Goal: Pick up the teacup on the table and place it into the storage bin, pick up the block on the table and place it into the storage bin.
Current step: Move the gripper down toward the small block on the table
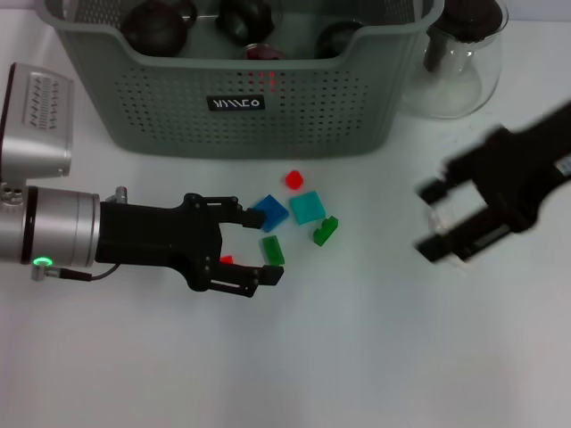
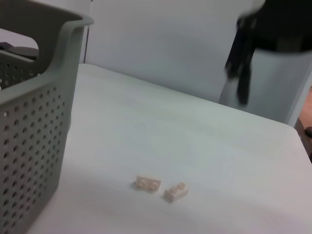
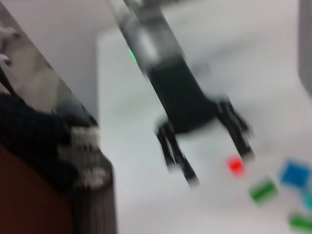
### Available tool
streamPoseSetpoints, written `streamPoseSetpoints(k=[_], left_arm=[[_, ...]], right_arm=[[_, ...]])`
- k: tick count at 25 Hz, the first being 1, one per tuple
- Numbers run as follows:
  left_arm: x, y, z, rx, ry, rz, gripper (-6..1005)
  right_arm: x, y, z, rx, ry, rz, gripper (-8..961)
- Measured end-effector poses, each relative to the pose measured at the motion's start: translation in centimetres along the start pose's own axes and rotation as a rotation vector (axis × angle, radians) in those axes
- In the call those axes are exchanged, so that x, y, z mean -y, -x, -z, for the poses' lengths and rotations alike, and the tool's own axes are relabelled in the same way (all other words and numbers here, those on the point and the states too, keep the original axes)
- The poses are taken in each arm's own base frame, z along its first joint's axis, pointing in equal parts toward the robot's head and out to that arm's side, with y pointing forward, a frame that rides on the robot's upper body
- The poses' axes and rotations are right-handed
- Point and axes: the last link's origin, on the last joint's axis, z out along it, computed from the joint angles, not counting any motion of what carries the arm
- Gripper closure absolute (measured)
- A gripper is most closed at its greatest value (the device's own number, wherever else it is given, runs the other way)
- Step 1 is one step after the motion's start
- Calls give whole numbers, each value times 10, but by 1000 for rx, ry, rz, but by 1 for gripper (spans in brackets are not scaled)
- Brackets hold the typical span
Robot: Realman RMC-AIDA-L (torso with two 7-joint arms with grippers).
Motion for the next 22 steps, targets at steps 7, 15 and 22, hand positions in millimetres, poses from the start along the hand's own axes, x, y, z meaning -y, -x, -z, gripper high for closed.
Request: streamPoseSetpoints(k=[7,15,22], left_arm=[[1,-1,0,-3,-2,-3,153],[1,-1,0,-1,0,-23,152],[-1,2,1,2,3,-45,152]], right_arm=[[35,-31,-12,-155,-168,-291,126],[53,-14,-42,-315,-320,-450,127],[63,-4,-60,-341,-424,-540,126]])
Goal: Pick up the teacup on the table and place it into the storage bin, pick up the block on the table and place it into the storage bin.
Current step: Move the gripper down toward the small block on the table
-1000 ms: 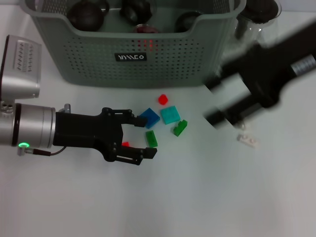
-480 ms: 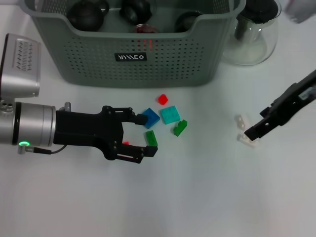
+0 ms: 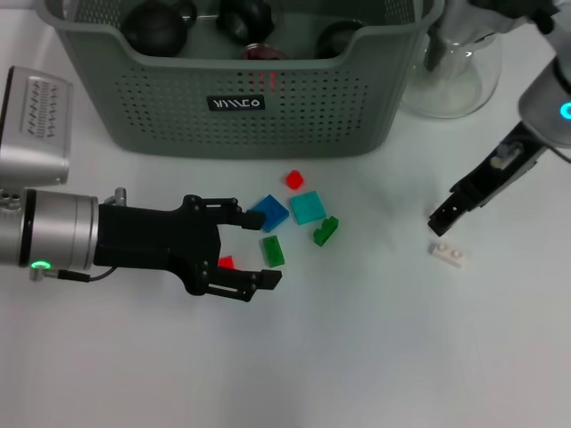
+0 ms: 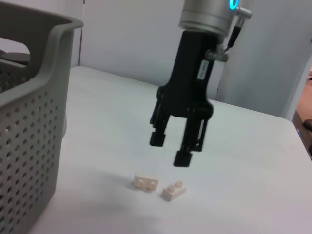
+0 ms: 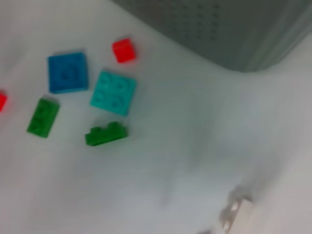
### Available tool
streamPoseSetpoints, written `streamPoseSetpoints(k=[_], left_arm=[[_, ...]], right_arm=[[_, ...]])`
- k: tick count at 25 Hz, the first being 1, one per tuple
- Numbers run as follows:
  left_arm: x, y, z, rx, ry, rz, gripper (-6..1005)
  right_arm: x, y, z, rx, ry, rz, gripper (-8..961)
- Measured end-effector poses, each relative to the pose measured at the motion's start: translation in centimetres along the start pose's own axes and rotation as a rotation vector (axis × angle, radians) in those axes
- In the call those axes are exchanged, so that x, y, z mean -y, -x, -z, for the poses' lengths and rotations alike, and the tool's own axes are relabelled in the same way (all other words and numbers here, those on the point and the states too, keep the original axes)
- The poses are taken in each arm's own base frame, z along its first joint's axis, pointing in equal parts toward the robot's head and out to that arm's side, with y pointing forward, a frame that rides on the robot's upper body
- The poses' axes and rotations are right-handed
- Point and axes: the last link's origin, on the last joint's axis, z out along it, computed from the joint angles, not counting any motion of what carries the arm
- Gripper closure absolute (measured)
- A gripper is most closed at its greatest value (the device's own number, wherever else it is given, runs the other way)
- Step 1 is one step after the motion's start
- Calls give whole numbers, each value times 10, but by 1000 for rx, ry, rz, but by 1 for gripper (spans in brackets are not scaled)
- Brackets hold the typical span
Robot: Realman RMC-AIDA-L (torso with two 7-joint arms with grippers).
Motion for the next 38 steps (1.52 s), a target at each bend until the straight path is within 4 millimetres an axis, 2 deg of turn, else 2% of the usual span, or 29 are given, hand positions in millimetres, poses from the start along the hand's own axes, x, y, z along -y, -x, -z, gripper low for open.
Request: streamPoseSetpoints(k=[5,21,32,34,38], left_arm=[[0,0,0,1,0,-18,152],[-1,1,0,0,2,-17,153],[-1,2,0,0,2,-15,153],[-1,2,0,0,2,-15,153],[-1,2,0,0,2,-14,153]], right_arm=[[-4,8,-11,8,-56,-13,126],[-2,12,-38,16,-107,-6,126],[-4,12,-47,4,-117,5,203],[-4,12,-47,5,-119,7,390],[-4,12,-47,4,-120,8,457]])
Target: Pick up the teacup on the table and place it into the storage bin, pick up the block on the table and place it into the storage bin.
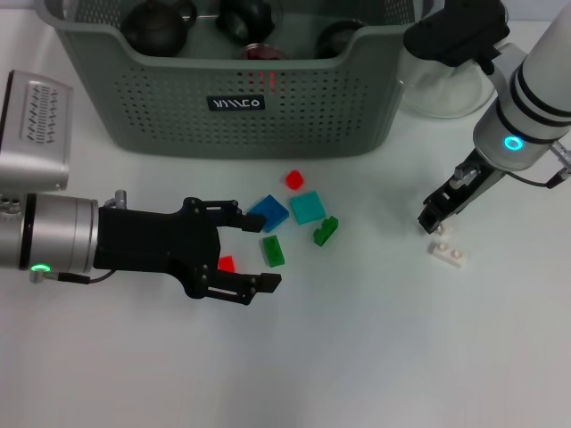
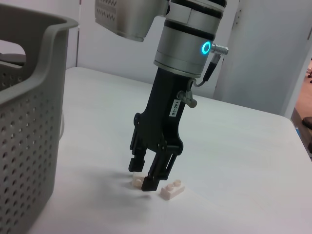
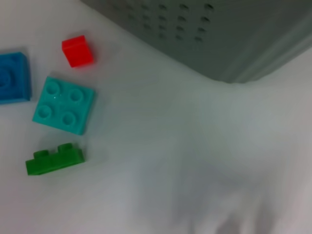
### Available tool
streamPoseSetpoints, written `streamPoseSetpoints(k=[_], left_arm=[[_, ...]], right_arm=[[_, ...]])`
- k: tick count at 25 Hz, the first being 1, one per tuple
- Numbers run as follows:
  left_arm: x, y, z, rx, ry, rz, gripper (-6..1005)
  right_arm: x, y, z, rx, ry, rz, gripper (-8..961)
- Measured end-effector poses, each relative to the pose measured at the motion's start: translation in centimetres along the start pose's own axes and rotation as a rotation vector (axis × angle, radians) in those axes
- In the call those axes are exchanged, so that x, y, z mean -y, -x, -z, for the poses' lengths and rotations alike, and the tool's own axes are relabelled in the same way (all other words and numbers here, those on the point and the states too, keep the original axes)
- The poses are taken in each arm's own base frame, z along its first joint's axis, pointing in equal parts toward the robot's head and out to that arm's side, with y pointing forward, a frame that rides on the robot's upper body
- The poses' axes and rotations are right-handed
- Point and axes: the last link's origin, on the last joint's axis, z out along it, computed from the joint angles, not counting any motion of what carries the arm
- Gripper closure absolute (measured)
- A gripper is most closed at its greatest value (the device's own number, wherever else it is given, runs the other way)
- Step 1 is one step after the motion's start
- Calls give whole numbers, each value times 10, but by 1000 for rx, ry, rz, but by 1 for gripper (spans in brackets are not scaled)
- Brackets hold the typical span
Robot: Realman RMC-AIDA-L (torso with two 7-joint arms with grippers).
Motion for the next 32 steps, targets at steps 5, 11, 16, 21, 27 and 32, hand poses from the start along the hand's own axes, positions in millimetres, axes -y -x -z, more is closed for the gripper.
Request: streamPoseSetpoints(k=[5,11,16,21,27,32], left_arm=[[0,0,0,0,1,1,153],[0,1,0,0,1,3,153],[-1,1,1,-3,-4,6,152],[-2,4,3,-5,-12,15,152],[-2,10,10,-14,-43,39,152],[-4,12,14,-25,-49,46,152]], right_arm=[[0,0,-1,-2,1,4,541],[0,0,0,-1,1,16,708],[3,-1,7,11,3,21,813],[-2,0,33,54,60,45,839],[-22,9,77,189,287,102,839],[-41,33,120,329,415,181,839]])
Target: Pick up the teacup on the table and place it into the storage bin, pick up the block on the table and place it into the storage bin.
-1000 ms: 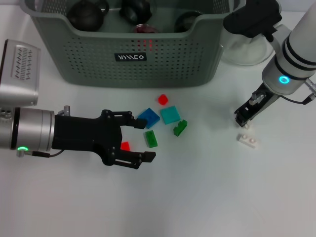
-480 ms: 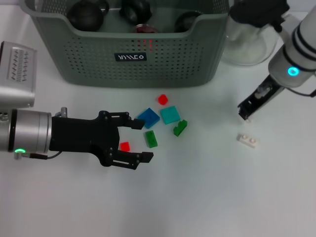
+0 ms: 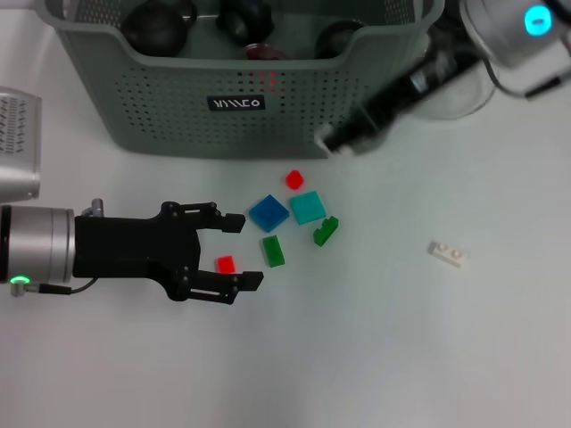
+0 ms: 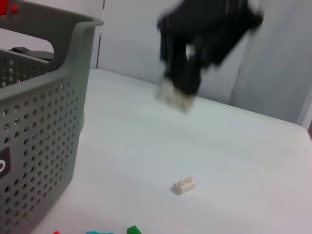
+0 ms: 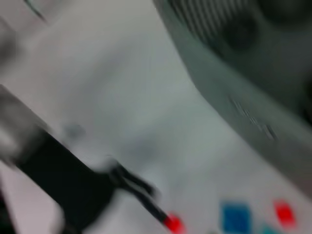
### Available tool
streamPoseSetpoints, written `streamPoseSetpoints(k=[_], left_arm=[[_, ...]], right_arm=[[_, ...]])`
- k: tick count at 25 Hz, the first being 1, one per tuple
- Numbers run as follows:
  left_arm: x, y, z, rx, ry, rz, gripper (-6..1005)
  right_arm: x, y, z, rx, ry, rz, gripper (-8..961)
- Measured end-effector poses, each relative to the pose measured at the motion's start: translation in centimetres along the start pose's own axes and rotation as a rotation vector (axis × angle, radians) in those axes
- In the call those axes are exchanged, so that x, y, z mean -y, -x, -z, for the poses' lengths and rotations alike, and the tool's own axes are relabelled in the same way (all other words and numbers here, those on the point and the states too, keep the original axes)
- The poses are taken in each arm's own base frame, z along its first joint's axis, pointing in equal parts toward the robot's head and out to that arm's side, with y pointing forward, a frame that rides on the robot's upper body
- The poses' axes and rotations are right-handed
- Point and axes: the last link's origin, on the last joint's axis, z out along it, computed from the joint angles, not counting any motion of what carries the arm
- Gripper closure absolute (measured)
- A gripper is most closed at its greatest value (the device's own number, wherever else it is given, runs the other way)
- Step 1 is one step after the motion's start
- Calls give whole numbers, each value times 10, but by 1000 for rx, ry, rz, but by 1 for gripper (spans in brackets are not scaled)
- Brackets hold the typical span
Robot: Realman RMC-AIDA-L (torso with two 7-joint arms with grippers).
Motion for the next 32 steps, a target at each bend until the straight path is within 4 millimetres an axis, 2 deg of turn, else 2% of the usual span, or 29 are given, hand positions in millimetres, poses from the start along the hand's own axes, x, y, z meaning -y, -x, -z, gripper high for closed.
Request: streamPoseSetpoints(k=[1,2,5,8,12,15,18,22,27,32], left_arm=[[0,0,0,-1,2,0,152],[0,0,0,-2,3,-1,152],[0,-2,0,-2,6,-6,152],[1,-3,0,-1,6,-9,152],[2,-5,0,-1,7,-15,153],[3,-6,-1,-5,7,-18,153],[3,-7,-1,-6,7,-20,153],[3,-7,-1,-8,7,-22,153],[3,-8,-1,-7,9,-23,153],[3,-7,-2,-7,10,-21,153]], right_arm=[[-11,23,13,70,48,41,840],[-11,23,13,70,48,41,840],[-15,55,34,151,57,75,840],[-5,82,42,166,-23,72,840],[17,105,32,152,-200,72,840],[31,108,7,114,-290,85,840],[41,103,-21,76,-345,103,840],[41,101,-43,93,-388,145,839],[39,101,-56,103,-408,175,839],[38,103,-57,109,-416,186,811]])
